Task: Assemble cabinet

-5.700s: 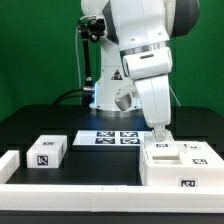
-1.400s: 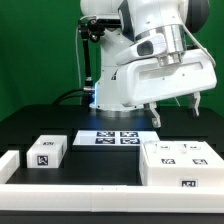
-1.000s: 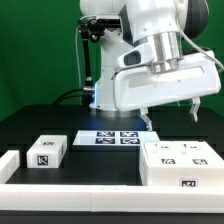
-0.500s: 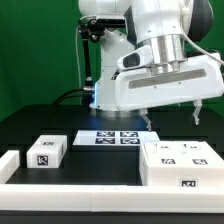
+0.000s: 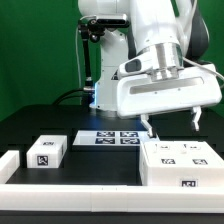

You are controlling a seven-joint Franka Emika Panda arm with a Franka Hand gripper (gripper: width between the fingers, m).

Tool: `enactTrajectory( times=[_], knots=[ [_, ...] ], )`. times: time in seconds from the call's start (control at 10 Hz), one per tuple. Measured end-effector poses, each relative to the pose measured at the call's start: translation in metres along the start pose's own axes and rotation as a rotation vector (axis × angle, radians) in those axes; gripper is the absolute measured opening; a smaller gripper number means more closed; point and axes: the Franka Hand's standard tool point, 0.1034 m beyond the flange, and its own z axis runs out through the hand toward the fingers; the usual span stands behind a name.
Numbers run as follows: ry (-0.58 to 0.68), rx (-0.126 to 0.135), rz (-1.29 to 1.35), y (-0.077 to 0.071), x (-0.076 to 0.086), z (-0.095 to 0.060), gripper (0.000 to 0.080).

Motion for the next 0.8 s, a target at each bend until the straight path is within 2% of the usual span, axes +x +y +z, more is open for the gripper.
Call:
enactTrajectory(
  times=[0.1, 0.3, 0.5, 0.7, 0.8],
  knots=[
    [-0.042, 0.0, -0.009, 0.001, -0.014, 0.008, 0.0649],
    [-0.09, 0.002, -0.007, 0.002, -0.023, 0.012, 0.0649],
    [-0.086, 0.0, -0.021, 0.004, -0.022, 0.012, 0.0649],
    [-0.076, -0.028, -0.06, 0.011, -0.01, 0.015, 0.0649],
    [-0.069, -0.035, -0.07, 0.01, -0.006, 0.015, 0.0649]
  ],
)
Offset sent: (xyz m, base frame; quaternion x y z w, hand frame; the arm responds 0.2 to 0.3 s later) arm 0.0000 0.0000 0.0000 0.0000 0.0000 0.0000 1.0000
